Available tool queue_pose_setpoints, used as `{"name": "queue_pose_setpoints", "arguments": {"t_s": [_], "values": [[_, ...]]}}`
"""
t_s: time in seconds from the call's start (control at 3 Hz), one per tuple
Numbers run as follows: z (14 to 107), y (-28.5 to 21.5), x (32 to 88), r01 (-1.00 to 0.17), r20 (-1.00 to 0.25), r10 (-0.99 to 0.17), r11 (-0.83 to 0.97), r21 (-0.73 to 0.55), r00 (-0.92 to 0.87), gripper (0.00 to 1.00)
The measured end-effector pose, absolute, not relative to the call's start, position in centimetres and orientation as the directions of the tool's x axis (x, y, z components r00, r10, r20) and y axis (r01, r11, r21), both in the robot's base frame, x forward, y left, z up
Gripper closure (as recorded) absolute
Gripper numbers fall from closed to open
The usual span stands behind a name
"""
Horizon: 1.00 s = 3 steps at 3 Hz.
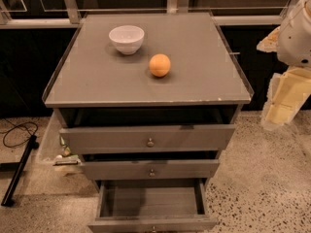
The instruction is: Close bottom drawer
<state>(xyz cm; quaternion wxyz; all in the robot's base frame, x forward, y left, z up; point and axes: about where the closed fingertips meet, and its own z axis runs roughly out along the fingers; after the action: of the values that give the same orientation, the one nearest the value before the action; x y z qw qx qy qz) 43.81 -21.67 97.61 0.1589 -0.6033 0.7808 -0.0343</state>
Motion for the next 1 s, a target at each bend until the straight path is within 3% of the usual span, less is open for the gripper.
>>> {"name": "queue_pose_setpoints", "arguments": {"t_s": [1.0], "values": [[91.0,-22.5,42.0,-0.951,-0.226,-0.952,0.25,-0.183,-0.207,0.0]]}}
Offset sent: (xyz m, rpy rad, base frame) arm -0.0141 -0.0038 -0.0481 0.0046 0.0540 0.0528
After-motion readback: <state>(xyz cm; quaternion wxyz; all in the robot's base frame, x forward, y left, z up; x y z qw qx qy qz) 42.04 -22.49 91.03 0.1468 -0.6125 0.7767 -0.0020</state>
